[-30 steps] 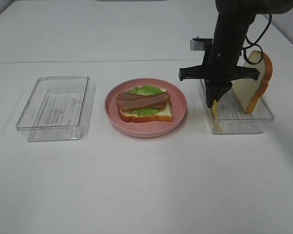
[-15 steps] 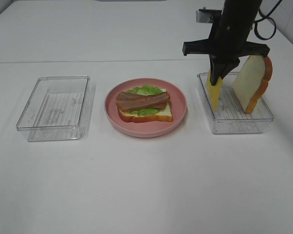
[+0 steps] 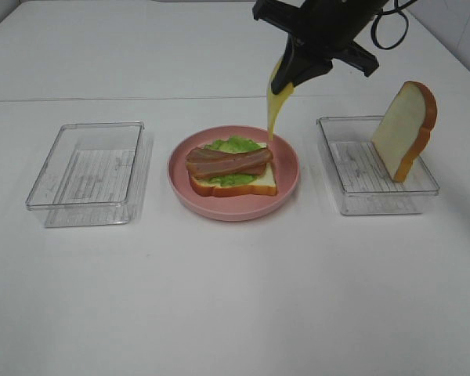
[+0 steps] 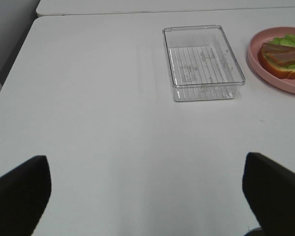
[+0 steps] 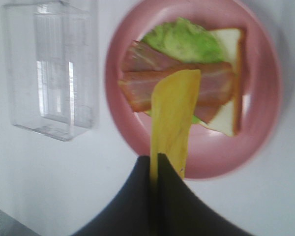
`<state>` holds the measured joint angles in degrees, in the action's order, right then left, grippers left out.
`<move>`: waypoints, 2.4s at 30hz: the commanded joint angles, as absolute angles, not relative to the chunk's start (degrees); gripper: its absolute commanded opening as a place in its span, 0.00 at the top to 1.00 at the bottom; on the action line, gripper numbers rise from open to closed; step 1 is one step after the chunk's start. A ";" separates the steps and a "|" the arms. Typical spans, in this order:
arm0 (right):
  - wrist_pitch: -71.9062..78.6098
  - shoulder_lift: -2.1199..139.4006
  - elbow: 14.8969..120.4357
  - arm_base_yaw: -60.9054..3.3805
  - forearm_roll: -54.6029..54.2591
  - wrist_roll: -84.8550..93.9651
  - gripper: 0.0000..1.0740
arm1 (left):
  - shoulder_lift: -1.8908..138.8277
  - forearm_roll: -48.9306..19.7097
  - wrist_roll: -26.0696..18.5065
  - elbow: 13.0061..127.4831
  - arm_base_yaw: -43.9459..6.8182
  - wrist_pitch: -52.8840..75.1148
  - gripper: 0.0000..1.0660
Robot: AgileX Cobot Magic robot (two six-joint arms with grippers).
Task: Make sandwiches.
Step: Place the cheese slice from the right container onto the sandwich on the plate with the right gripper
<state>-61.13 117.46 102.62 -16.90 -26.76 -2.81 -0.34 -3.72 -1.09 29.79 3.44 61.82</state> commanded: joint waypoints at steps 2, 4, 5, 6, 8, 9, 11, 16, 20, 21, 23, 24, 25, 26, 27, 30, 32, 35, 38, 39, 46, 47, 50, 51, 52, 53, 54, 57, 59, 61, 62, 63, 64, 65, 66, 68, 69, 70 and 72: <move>-57.07 117.57 102.79 -17.82 -36.78 3.84 1.00 | -1.32 -4.41 -0.80 29.68 3.50 61.59 0.08; -56.09 118.32 102.79 -18.05 -41.31 6.13 1.00 | -1.32 -4.41 -0.80 29.68 3.50 61.59 0.08; -55.98 118.83 102.79 -18.11 -43.83 7.39 1.00 | -1.32 -4.41 -0.80 29.68 3.50 61.59 0.08; -55.98 118.83 102.79 -18.11 -43.83 7.39 1.00 | -1.32 -4.41 -0.80 29.68 3.50 61.59 0.08; -56.26 122.15 102.79 -18.74 -52.60 12.15 1.00 | -1.32 -4.41 -0.80 29.68 3.50 61.59 0.08; -56.26 122.15 102.79 -18.74 -52.60 12.15 1.00 | -1.32 -4.41 -0.80 29.68 3.50 61.59 0.08; -56.32 124.62 102.79 -19.31 -56.84 14.15 1.00 | -1.32 -4.41 -0.80 29.68 3.50 61.59 0.08; -56.15 127.20 102.79 -19.94 -58.04 14.78 1.00 | -1.32 -4.41 -0.80 29.68 3.50 61.59 0.08; -55.29 129.49 102.79 -20.63 -58.16 14.78 1.00 | -1.32 -4.41 -0.80 29.68 3.50 61.59 0.08; -54.95 129.83 102.79 -20.68 -58.16 14.78 1.00 | -1.32 -4.41 -0.80 29.68 3.50 61.59 0.08; -54.37 130.86 102.79 -20.68 -58.21 14.78 1.00 | -1.32 -4.47 -0.80 29.68 3.50 61.59 0.08; -54.09 131.15 102.79 -20.68 -58.27 14.78 1.00 | -1.32 -4.47 -0.80 29.68 3.50 61.59 0.08; -54.09 131.15 102.79 -20.68 -58.27 14.78 1.00 | -1.32 -4.47 -0.80 29.68 3.50 61.59 0.08; -53.46 132.01 102.79 -20.51 -57.93 14.78 1.00 | -1.32 -4.47 -0.80 29.68 3.50 61.59 0.08; -52.94 132.70 102.79 -20.51 -57.52 14.78 1.00 | -1.32 -4.47 -0.80 29.68 3.50 61.59 0.08; -52.48 133.67 102.79 -20.51 -56.67 14.78 1.00 | -1.32 -4.47 -0.80 29.68 3.50 61.59 0.08; -52.25 134.13 102.79 -20.51 -55.06 14.73 1.00 | -1.32 -4.47 -0.80 29.68 3.50 61.59 0.08; -51.80 134.24 102.79 -20.51 -50.76 13.46 1.00 | -1.32 -4.47 -0.80 29.68 3.50 61.59 0.08; -51.51 134.24 102.79 -20.45 -45.49 11.23 1.00 | -1.32 -4.47 -0.80 29.68 3.50 61.59 0.08; -51.51 134.24 102.79 -20.45 -45.49 11.23 1.00 | -1.32 -4.47 -0.80 29.68 3.50 61.59 0.08; -50.31 134.24 102.79 -20.45 -36.73 6.76 1.00 | -1.32 -4.47 -0.80 29.68 3.50 61.59 0.08; -50.25 134.24 102.79 -20.45 -36.04 6.59 1.00 | -1.32 -4.47 -0.80 29.68 3.50 61.59 0.08; -50.48 134.24 104.34 -20.45 -33.29 5.10 1.00 | -1.32 -4.47 -0.80 29.68 3.50 61.59 0.08; -50.59 134.24 105.08 -20.45 -32.60 4.64 1.00 | -1.32 -4.47 -0.80 29.68 3.50 61.59 0.08; -50.59 134.24 105.08 -20.45 -32.60 4.64 1.00 | -1.32 -4.47 -0.80 29.68 3.50 61.59 0.08; -50.76 134.24 106.28 -20.45 -31.51 4.01 1.00 | -1.32 -4.47 -0.80 29.68 3.50 61.59 0.08; -50.76 134.24 106.28 -20.45 -31.51 4.01 1.00 | -1.32 -4.47 -0.80 29.68 3.50 61.59 0.08; -50.88 134.24 107.09 -20.45 -31.00 3.61 1.00 | -1.32 -4.47 -0.80 29.68 3.50 61.59 0.08; -51.51 134.30 107.09 -20.45 -30.83 3.32 1.00 | -1.32 -4.47 -0.80 29.68 3.50 61.59 0.08; -52.02 134.36 107.09 -20.45 -28.88 2.92 1.00 | -1.32 -4.47 -0.80 29.68 3.50 61.59 0.08; -52.02 134.36 107.09 -20.45 -28.88 2.92 1.00 | -1.32 -4.47 -0.80 29.68 3.50 61.59 0.08; -52.31 134.30 107.09 -20.45 -26.81 2.01 1.00 | -1.32 -4.47 -0.80 29.68 3.50 61.59 0.08; -52.31 134.30 107.09 -20.45 -26.81 2.01 1.00 | -1.32 -4.47 -0.80 29.68 3.50 61.59 0.08; -52.54 134.30 107.09 -20.45 -25.78 0.97 1.00 | -1.32 -4.47 -0.80 29.68 3.50 61.59 0.08; -53.06 134.30 107.09 -20.45 -24.52 -0.80 1.00 | -1.32 -4.47 -0.80 29.68 3.50 61.59 0.08; -53.46 134.30 107.09 -20.45 -24.47 -1.55 1.00 | -1.32 -4.47 -0.80 29.68 3.50 61.59 0.08; -53.46 134.30 107.09 -20.45 -24.52 -1.78 0.95 | -1.32 -4.47 -0.80 29.68 3.50 61.59 0.08; -53.46 134.30 107.09 -20.45 -24.52 -1.78 0.95 | -1.32 -4.47 -0.80 29.68 3.50 61.59 0.08; -53.57 134.30 107.09 -20.45 -24.81 -1.78 0.82 | -1.32 -4.47 -0.80 29.68 3.50 61.59 0.08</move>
<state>-53.00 134.13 106.80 -20.45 -24.75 -1.09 -0.34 -3.84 -1.09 29.79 3.44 61.82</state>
